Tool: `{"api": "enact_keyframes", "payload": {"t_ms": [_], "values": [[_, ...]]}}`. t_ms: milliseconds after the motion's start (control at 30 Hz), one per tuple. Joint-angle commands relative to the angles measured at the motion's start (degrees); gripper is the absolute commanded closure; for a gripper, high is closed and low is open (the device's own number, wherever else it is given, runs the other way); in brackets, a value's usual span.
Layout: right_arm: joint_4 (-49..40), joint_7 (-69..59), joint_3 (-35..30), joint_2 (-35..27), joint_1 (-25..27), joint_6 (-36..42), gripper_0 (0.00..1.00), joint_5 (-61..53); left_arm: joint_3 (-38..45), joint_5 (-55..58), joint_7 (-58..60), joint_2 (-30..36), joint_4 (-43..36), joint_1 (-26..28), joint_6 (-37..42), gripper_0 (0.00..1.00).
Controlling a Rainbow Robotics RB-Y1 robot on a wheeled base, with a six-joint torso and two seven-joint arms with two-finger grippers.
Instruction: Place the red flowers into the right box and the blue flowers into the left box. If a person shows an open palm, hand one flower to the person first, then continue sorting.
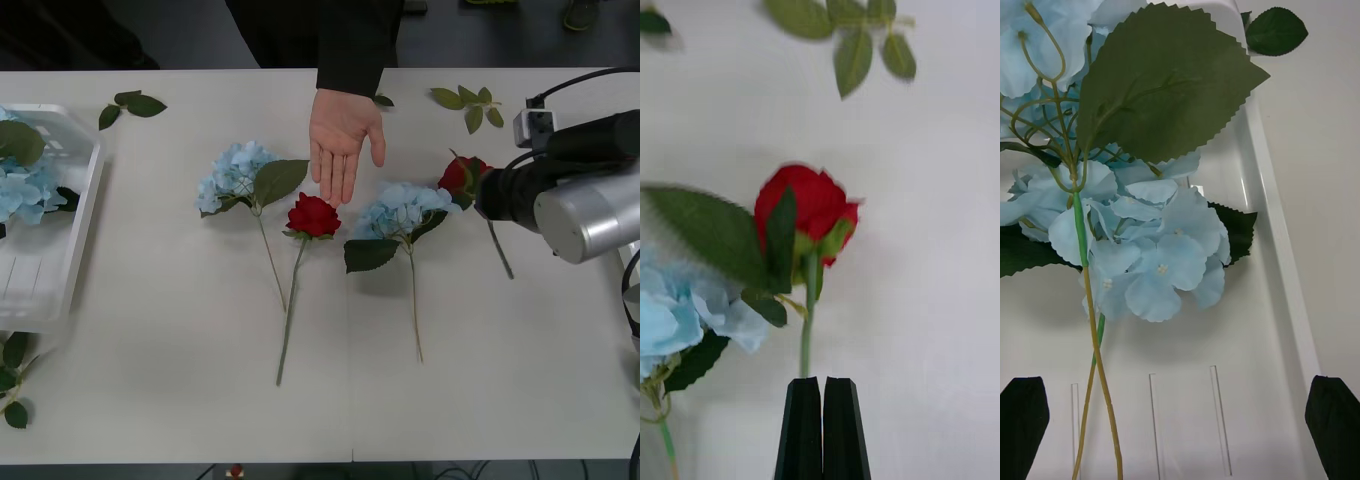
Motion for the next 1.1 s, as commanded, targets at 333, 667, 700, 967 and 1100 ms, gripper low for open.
{"api": "enact_keyframes", "payload": {"t_ms": [333,667,700,967,1100], "values": [[-2.69,4.74,-6.06,-2.27,4.09,1.23,0.42,-5.74,0.74,-0.06,1.45,2.60,-1.43,-0.75,0.08,0.00],[-2.60,-0.80,-6.06,-1.65,4.00,8.87,0.00,-8.82,0.65,-0.06,1.63,2.69,-1.43,-0.84,0.08,0.00],[-2.42,-1.68,-6.14,-1.48,4.00,9.14,0.00,-9.26,0.65,-0.06,1.63,2.60,-1.43,-0.84,0.08,0.00],[3.55,-2.64,-5.62,0.37,2.68,8.52,0.00,-11.10,0.65,-0.15,1.63,2.69,-1.43,-0.84,0.08,0.00],[9.27,-2.64,-4.65,1.77,0.83,7.29,0.00,-10.58,0.56,-0.06,1.63,2.60,-1.35,-0.84,0.08,0.00]]}}
